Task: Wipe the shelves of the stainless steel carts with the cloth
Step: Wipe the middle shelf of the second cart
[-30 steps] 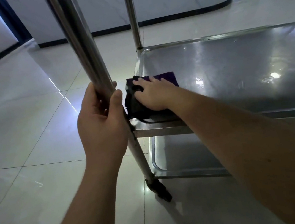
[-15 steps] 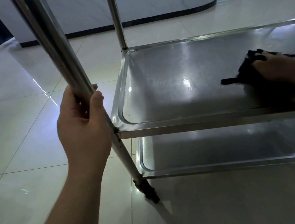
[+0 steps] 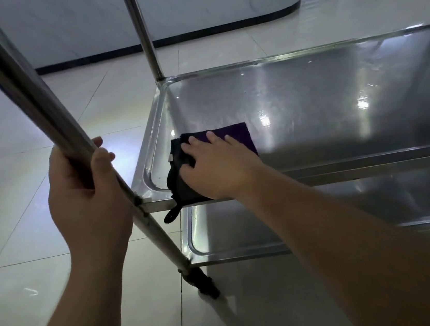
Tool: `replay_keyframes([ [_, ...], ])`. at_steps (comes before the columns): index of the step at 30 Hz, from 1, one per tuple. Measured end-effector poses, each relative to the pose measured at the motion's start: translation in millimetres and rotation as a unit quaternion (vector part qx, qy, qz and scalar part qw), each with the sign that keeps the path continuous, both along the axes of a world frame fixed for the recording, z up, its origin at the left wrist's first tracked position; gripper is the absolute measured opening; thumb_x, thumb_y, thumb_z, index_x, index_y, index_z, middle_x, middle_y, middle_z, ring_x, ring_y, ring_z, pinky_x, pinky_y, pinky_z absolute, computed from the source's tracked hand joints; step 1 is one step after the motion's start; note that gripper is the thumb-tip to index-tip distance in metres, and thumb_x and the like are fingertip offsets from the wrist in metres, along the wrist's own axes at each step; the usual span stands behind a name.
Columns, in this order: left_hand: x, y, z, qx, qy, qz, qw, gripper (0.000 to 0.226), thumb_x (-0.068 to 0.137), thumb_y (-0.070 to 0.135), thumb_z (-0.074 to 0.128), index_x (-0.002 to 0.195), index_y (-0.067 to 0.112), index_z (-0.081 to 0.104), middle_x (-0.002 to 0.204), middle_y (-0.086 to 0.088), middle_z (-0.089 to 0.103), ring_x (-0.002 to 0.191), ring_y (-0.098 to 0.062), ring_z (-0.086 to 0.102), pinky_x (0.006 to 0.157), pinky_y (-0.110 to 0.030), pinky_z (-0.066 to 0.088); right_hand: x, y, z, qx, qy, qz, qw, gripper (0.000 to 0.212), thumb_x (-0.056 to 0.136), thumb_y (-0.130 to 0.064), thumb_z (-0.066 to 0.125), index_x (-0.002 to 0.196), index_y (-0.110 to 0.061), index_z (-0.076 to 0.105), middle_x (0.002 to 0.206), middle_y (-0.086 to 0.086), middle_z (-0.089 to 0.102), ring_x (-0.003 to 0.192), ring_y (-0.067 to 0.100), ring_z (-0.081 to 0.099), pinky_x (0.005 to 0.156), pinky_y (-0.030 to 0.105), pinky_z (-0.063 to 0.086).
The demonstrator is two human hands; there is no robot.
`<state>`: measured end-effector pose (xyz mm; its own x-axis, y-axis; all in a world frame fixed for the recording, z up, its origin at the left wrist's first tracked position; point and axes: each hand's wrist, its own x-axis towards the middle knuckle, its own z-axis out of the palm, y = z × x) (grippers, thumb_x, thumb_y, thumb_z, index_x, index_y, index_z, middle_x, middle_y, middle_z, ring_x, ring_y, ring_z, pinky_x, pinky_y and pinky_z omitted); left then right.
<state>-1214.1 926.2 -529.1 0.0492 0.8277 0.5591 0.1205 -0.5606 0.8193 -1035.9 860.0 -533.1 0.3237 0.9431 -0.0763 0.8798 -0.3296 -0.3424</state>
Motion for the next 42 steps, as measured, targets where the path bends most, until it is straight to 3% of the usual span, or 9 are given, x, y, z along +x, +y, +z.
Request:
replay_keyframes([
  [2,0.2,0.4,-0.7,0.000,-0.005,-0.003,1.000,0.027,0.100,0.038,0.053,0.123,0.030,0.064,0.111,0.012,0.074,0.101,-0.008,0.072,0.081,-0.016,0.055,12.3,-11.4,2.2,-0.010,0.003,-0.005,1.000,0.064,0.101,-0.050,0.022,0.163,-0.033,0.015,0.170,-0.012,0.006,0.157,0.018,0.000,0.126,0.046,-0.001],
  [7,0.8,5.1,-3.7,0.012,0.001,0.002,1.000,0.025,0.100,0.036,0.053,0.122,0.028,0.064,0.117,0.015,0.073,0.105,-0.016,0.072,0.094,-0.050,0.057,90.3,-79.5,-3.2,-0.041,-0.046,-0.087,0.994,0.069,0.096,-0.059,0.018,0.160,-0.033,0.020,0.171,-0.009,0.009,0.157,0.023,0.005,0.123,0.052,0.007],
  [11,-0.2,6.0,-4.2,0.013,0.007,-0.003,1.000,0.016,0.099,0.039,0.053,0.111,0.045,0.063,0.120,0.013,0.072,0.107,-0.018,0.072,0.096,-0.055,0.056,152.2,-146.4,-8.0,-0.071,-0.054,-0.217,0.972,0.069,0.098,-0.064,0.022,0.160,-0.036,0.014,0.170,-0.015,0.004,0.157,0.020,0.003,0.123,0.050,0.008],
  [16,-0.8,3.0,1.8,0.015,0.011,-0.001,1.000,0.018,0.099,0.036,0.055,0.112,0.045,0.064,0.116,0.017,0.073,0.106,-0.014,0.072,0.096,-0.048,0.057,130.3,-131.7,-3.0,-0.063,-0.026,-0.262,0.963,0.070,0.097,-0.058,0.016,0.162,-0.033,0.006,0.171,-0.013,0.002,0.157,0.023,0.001,0.124,0.049,0.004],
  [28,-1.6,-3.3,8.5,0.011,0.012,0.000,1.000,0.015,0.097,0.035,0.052,0.104,0.047,0.058,0.104,0.024,0.071,0.086,-0.004,0.070,0.080,-0.032,0.059,-52.8,38.2,3.2,0.025,-0.004,0.011,1.000,0.063,0.102,-0.047,0.022,0.161,-0.027,0.024,0.170,-0.007,0.017,0.157,0.025,0.008,0.125,0.051,0.004],
  [31,-3.4,-4.2,7.9,0.026,0.040,0.004,0.999,0.013,0.099,0.036,0.051,0.104,0.047,0.055,0.108,0.023,0.070,0.096,-0.010,0.071,0.086,-0.042,0.059,-21.3,13.6,-0.8,0.013,-0.020,-0.016,1.000,0.064,0.100,-0.050,0.022,0.161,-0.029,0.023,0.170,-0.009,0.015,0.157,0.024,0.009,0.124,0.051,0.007],
  [36,-1.9,-4.8,7.7,0.030,0.045,0.015,0.998,0.018,0.100,0.038,0.051,0.101,0.056,0.053,0.108,0.027,0.069,0.097,-0.009,0.070,0.084,-0.034,0.057,101.4,-80.7,-3.4,-0.047,-0.051,-0.151,0.986,0.071,0.096,-0.064,0.021,0.161,-0.035,0.016,0.170,-0.012,0.009,0.156,0.028,0.012,0.123,0.051,0.014],
  [39,-0.3,-3.6,6.7,0.023,0.040,0.018,0.999,0.016,0.101,0.039,0.052,0.107,0.054,0.055,0.104,0.032,0.067,0.097,-0.001,0.068,0.084,-0.020,0.052,156.7,-137.5,2.7,-0.065,-0.029,-0.268,0.961,0.084,0.083,-0.072,0.015,0.160,-0.039,0.016,0.170,-0.012,0.010,0.156,0.028,0.011,0.125,0.053,0.014],
  [42,-0.6,-3.0,5.2,0.011,0.043,0.023,0.999,0.017,0.101,0.039,0.052,0.114,0.049,0.057,0.097,0.040,0.064,0.091,0.016,0.061,0.075,0.001,0.040,162.4,-141.7,1.6,-0.058,-0.026,-0.299,0.952,0.077,0.089,-0.066,0.017,0.161,-0.037,0.014,0.170,-0.010,0.010,0.156,0.028,0.010,0.124,0.053,0.012],
])
